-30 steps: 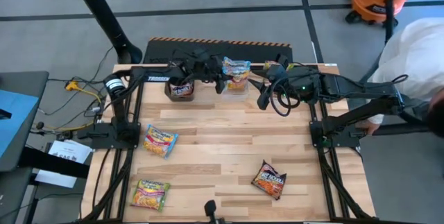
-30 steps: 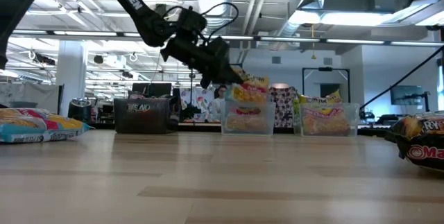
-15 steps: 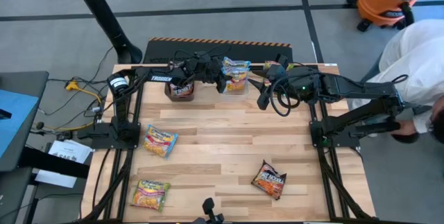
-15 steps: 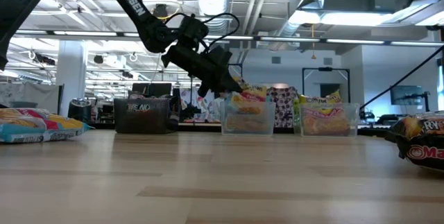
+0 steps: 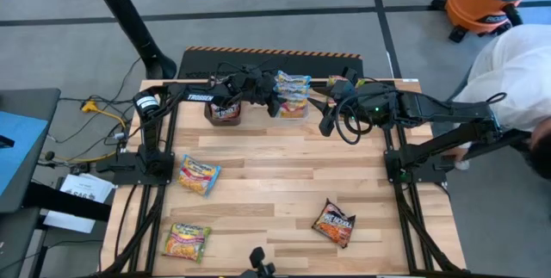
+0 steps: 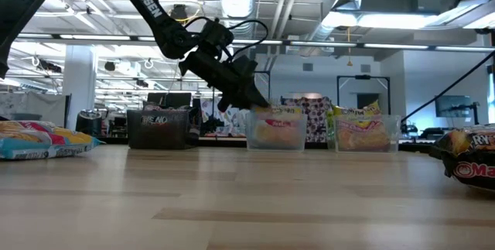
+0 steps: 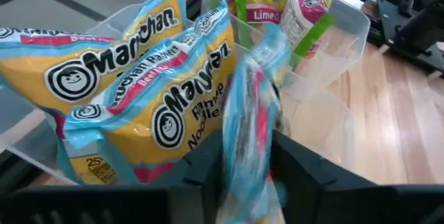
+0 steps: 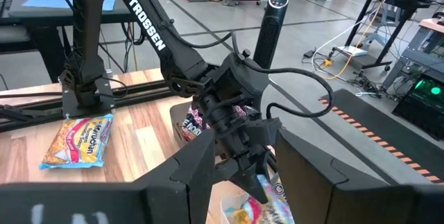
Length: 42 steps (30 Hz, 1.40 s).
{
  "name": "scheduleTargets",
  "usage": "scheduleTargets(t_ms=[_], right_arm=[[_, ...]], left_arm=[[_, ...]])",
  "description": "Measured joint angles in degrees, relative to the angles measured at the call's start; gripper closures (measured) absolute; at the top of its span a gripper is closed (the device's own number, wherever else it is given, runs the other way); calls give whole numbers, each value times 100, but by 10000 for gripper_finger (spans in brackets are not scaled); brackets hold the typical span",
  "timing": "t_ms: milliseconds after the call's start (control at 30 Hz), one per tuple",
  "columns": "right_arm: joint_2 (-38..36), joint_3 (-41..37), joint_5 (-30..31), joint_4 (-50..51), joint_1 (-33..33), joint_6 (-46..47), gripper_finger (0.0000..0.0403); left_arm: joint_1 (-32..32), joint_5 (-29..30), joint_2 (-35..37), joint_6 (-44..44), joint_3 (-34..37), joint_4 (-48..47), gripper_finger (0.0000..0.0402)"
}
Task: Sort Maruchan noodles
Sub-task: Put the right blue noodle pack into the left transparent bin, then put the black noodle pack into the black bin
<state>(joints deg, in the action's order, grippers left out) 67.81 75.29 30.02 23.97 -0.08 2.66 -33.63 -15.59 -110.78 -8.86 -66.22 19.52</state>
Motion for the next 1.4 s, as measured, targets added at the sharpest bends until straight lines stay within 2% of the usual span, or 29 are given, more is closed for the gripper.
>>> scheduleTargets(t_ms=[233,433,567,1000,1233,1400], right_arm=[[0,-2,0,0,0,-2,228],[0,-2,0,8,0,-9,228],[2,-2,-2,119,0,-9,228],[2,-2,-11,262,54,-8,228],[2,-2,-13,313,122,-7,228],[2,-2,-13,315,122,-9,228]], left_arm=[[-55,35,4,-289,-2,4,247],[-260,-315,4,-384,-385,-473,238],[-463,-497,7,-246,-922,-1342,238],[-764,-486,57,1166,-3122,-5364,238],[-754,-501,498,1859,-3294,-6696,244],[-693,-503,923,1974,-3294,-7530,253]])
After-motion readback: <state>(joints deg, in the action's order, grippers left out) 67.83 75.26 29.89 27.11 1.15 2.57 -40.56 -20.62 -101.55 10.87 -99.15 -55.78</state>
